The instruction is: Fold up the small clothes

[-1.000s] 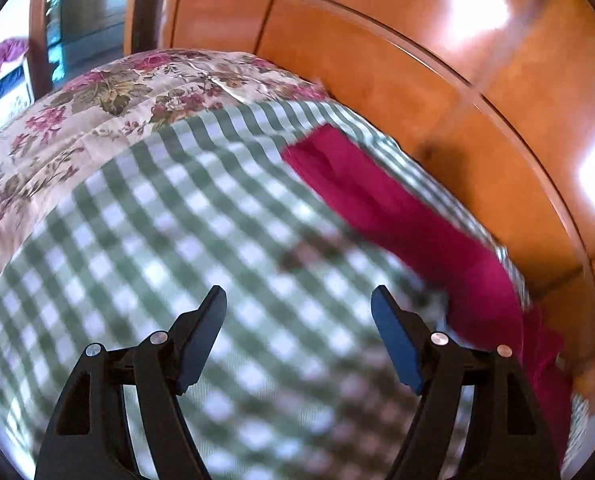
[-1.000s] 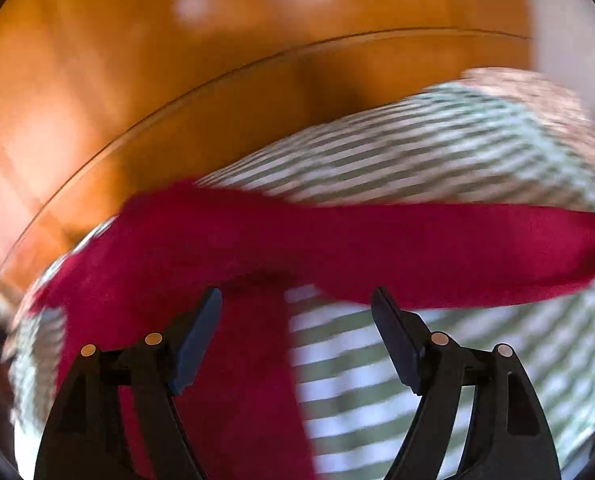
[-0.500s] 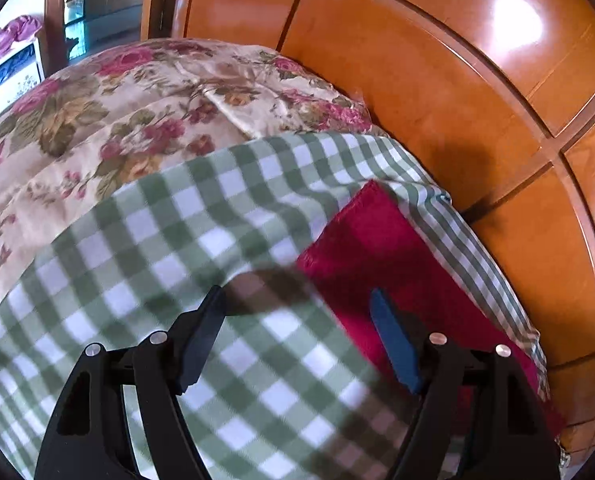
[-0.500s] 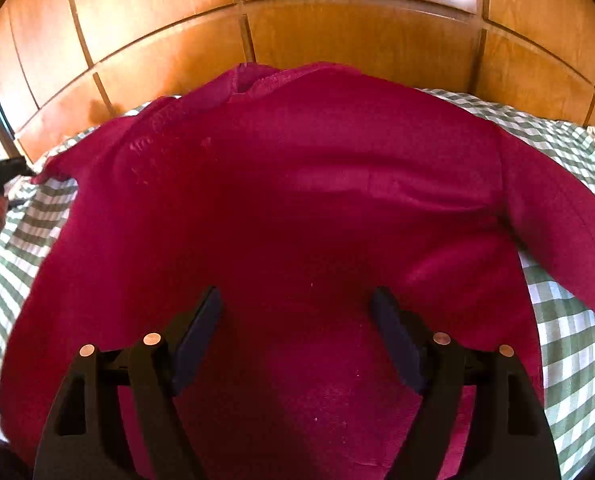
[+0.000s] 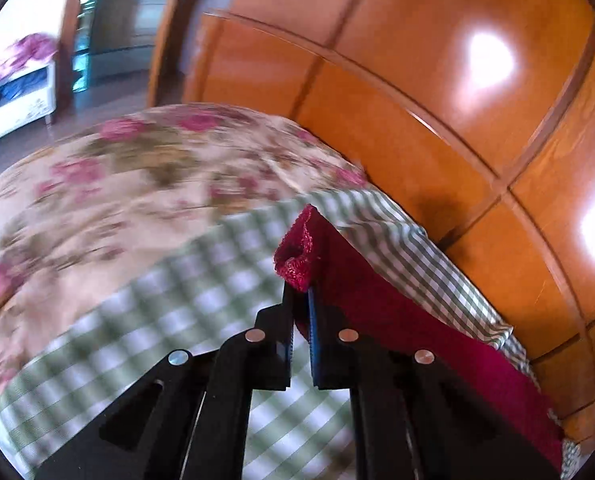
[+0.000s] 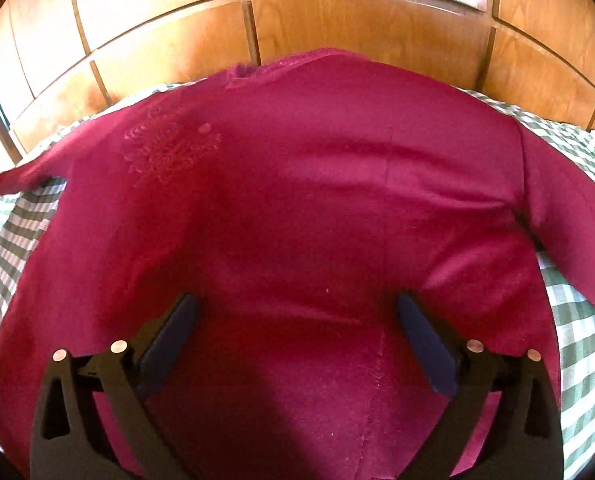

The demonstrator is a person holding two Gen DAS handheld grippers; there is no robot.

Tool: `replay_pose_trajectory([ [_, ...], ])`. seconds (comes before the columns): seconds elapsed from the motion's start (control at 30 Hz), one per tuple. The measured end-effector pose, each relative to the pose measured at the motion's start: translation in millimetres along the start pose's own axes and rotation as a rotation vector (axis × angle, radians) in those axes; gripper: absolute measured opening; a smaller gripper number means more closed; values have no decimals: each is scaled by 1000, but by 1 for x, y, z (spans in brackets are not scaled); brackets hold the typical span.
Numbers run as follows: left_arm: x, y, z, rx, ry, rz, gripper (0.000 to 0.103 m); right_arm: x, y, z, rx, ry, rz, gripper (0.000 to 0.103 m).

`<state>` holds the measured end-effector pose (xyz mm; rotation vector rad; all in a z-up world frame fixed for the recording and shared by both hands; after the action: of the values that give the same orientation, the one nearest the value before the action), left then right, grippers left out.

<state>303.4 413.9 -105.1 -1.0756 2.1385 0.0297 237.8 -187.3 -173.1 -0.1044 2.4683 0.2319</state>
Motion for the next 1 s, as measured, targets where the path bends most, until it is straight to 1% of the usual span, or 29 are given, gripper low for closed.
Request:
replay_pose_trajectory([
  [0.03,4,12,-6,-20,-10,-4,5,0,1,0,-2,-2,1,99],
  [0.1,12,25,-8,-96,-24,28,5,0,1,1,0,-3,-1,99],
  [0.17,28,32,7,-141,29,62,6,0,2,2,11,1,-8,100],
  [0.23,43,34,24,-202,87,83,8,1,1,3,19,5,-9,100],
  [0.27,46,32,23,-208,83,88,10,1,1,3,23,6,-11,100],
  [0.33,47,25,12,-213,50,84,43,0,2,3,23,5,-11,100],
  [0.37,46,21,5,-204,31,74,64,0,2,3,22,4,-10,100],
  [0.4,46,12,-8,-185,-6,69,62,0,2,3,19,1,-9,100],
  [0.47,51,-9,-24,-137,-27,109,62,-1,2,2,8,-5,-4,100],
  [0.5,56,-22,-32,-111,-38,140,61,-2,1,0,-8,-2,-1,100],
  [0.53,65,-42,-44,-75,-53,194,61,-3,1,-2,-28,7,1,100],
  [0.57,73,-58,-52,-42,-60,240,61,-6,0,-7,-78,18,12,98],
  [0.6,84,-73,-62,-2,-65,288,61,-11,-2,-12,-116,18,27,96],
  [0.63,99,-94,-73,51,-68,350,61,-17,-6,-18,-148,13,42,85],
  [0.67,112,-114,-81,94,-71,405,61,-27,-15,-27,-170,1,57,78],
  [0.73,148,-154,-96,197,-53,510,61,-51,-35,-42,-162,-43,70,76],
  [0.77,159,-167,-100,232,-37,538,61,-66,-48,-49,-150,-68,81,71],
  [0.8,174,-182,-103,268,-18,572,61,-81,-61,-53,-135,-88,95,70],
  [0.83,195,-201,-108,311,3,616,61,-95,-73,-56,-119,-106,107,70],
  [0.87,206,-211,-111,338,17,636,61,-106,-83,-57,-106,-118,115,68],
  [0.93,237,-235,-116,404,63,691,61,-134,-105,-48,-81,-106,122,64],
  [1.0,263,-251,-118,433,93,733,61,-156,-124,-27,-38,-69,126,62],
])
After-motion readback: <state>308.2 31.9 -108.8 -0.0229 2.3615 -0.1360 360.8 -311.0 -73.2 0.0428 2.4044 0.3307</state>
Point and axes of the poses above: each gripper's, at about its wrist camera, not at the fingertips, and z roughly the way its jaws point, y to its left, x to its underside, the point moved 8 cm from there along z, roughly the way its jaws point, and after that the axes turned 8 degrees about -x, right-handed, at the moved point
